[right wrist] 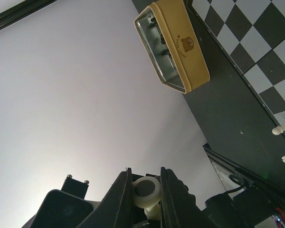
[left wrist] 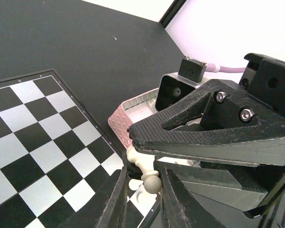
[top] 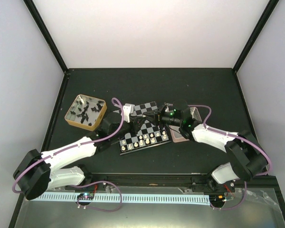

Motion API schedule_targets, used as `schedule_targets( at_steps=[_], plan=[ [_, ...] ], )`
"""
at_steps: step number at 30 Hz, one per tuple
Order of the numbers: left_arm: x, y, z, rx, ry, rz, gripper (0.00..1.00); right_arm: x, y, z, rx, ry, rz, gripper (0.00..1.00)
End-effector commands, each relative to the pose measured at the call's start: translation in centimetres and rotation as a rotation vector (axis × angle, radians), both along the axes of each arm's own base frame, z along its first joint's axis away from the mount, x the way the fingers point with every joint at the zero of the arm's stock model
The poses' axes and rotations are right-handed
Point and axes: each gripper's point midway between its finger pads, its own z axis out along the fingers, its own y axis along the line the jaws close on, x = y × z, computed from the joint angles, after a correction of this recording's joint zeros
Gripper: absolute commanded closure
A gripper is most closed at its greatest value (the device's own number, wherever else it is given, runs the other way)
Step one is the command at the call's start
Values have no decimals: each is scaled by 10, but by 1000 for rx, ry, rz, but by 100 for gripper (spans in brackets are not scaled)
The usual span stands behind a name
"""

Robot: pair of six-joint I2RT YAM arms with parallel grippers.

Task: Set up the chess pieces on the board
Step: Place the chess piece on the chessboard.

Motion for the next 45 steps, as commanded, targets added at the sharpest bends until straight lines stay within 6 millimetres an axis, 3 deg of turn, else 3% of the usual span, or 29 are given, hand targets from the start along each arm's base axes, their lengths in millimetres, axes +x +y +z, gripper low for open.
schedule_targets(
  at_steps=[1,10,22,25,28,31,36,41,45],
  plan=[
    [1,2,-7,27,4,14,77,-2,4,13,43,-34,19,91],
    [7,6,8,39,-59,40,78,-4,5,13,39,-45,32,91],
    [9,6,14,55,-76,43,98,-7,4,3,-1,-49,52,89],
    [9,10,11,100,-60,47,98,-8,1,-5,-46,-71,56,80],
    [7,12,5,159,-29,34,98,-7,-3,-13,-110,-102,64,63],
    [-1,11,-2,227,7,-20,98,-3,-12,-20,-180,-147,61,53],
    [-19,0,-16,343,104,-182,98,11,-55,-38,-341,-194,-26,47],
    [-34,-19,-31,422,247,-346,98,22,-123,-52,-576,-226,-156,47],
    [-35,-23,-43,495,339,-375,98,23,-173,-50,-750,-251,-264,47]
  ],
)
